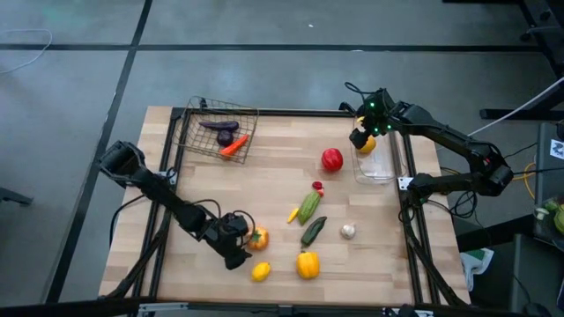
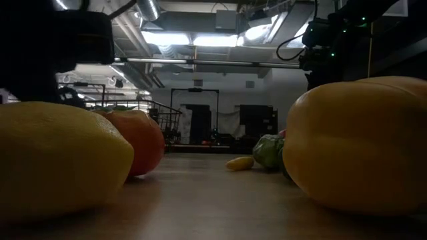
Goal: Sort produce into baskets
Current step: Put the orange tomato into the transparent bin
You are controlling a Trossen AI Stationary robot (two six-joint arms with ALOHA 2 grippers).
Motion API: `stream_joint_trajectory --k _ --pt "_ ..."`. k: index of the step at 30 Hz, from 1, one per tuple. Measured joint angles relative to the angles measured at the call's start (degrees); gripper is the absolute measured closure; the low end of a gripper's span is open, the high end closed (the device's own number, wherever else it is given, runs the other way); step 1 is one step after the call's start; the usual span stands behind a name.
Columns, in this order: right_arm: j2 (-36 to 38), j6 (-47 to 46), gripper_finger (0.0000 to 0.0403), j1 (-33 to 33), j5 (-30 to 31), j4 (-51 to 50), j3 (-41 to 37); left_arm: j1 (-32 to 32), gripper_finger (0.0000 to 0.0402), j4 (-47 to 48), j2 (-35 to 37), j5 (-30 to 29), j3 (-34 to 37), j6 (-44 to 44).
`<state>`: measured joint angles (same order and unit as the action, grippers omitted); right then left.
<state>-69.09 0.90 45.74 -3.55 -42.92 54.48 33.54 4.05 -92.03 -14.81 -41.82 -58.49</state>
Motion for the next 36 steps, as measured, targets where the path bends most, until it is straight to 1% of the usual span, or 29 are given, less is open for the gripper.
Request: stream_joint_trajectory --k 4,8,10,14,18,23,29,36 --pt "-0.01 -5.30 0.0107 -0.02 -4.46 0.00 0.00 -1.82 0.0002 -0.01 0.00 -2.11 -0.02 -0.05" --pt "-0.01 -5.58 0.0107 -0.16 -10.72 -0.02 0.00 -4.34 0.0002 0.00 0.00 -3.02 -0.02 2.07" --pt "-0.07 -5.58 0.0107 -1.36 -12.32 0.06 0.00 -5.53 0.0002 -0.01 0.00 -3.08 -0.02 3.22" --pt "-0.19 -5.57 0.0107 -5.67 -12.57 1.88 0.00 -8.00 0.0002 0.00 0.01 -3.13 -0.02 5.90" --pt "-0.19 -5.57 0.0107 -12.00 -12.57 7.23 0.00 -10.56 0.0002 0.00 0.00 -4.53 -0.02 9.34" --pt "-0.53 -5.57 0.0107 -19.88 -12.52 14.21 0.00 -14.40 0.0002 0.00 0.01 -4.81 -0.02 12.52" --pt "-2.64 -5.52 0.0107 -28.12 -10.12 18.60 -0.02 -18.88 0.0002 -0.02 0.00 -4.82 -0.02 17.34" --pt "-7.57 -5.52 0.0107 -34.78 -6.26 22.43 -0.02 -24.76 0.0002 -0.84 0.02 -5.00 -0.02 22.57"
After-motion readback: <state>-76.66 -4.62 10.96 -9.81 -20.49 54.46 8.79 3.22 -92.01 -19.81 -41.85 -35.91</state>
